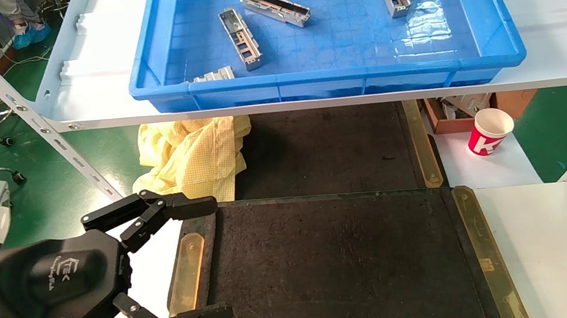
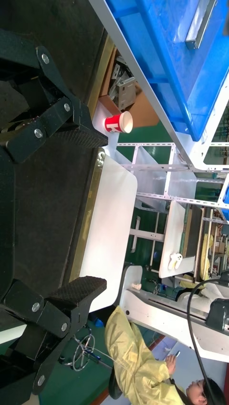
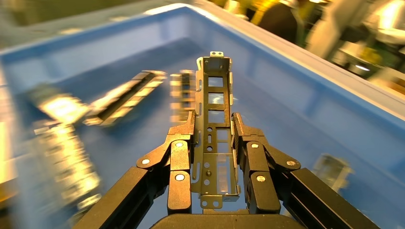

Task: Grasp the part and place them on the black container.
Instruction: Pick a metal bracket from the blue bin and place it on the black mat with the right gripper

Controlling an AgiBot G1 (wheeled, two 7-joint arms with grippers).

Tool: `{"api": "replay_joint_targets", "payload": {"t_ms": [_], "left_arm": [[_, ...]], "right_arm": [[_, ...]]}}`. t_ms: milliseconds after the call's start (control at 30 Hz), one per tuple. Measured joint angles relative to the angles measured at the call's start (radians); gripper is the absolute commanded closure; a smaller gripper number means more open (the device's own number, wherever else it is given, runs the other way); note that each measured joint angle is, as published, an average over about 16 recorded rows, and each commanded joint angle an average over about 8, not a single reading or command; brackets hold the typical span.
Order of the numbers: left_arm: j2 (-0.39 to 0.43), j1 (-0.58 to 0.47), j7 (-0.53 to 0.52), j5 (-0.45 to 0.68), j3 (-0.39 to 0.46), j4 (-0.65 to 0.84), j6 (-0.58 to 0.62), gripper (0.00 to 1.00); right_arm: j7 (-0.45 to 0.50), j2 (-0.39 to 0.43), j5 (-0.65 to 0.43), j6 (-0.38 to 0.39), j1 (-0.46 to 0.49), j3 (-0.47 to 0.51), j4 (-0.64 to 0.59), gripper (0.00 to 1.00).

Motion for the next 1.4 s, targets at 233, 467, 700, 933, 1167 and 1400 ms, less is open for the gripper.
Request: {"api": "replay_joint_targets", "payload": {"t_ms": [233, 467, 700, 933, 1167, 1400], "left_arm": [[0.0, 0.0, 0.0, 0.0, 0.0, 0.0, 0.0, 0.0], [0.0, 0.0, 0.0, 0.0, 0.0, 0.0, 0.0, 0.0], [0.0, 0.0, 0.0, 0.0, 0.0, 0.0, 0.0, 0.0], [0.0, 0.0, 0.0, 0.0, 0.0, 0.0, 0.0, 0.0], [0.0, 0.0, 0.0, 0.0, 0.0, 0.0, 0.0, 0.0], [0.0, 0.0, 0.0, 0.0, 0.0, 0.0, 0.0, 0.0]], "right_arm": [[0.005, 0.078, 0.023, -0.227, -0.009, -0.01, 0.067, 1.0], [0.069, 0.174, 0.128, -0.315, -0.1, -0.053, 0.264, 1.0], [0.151, 0.275, 0.267, -0.311, -0.219, -0.146, 0.51, 1.0], [0.16, 0.308, 0.331, -0.3, -0.278, -0.256, 0.598, 1.0], [0.083, 0.246, 0.308, -0.292, -0.288, -0.351, 0.523, 1.0], [-0.02, 0.145, 0.273, -0.285, -0.299, -0.421, 0.405, 1.0]]}}
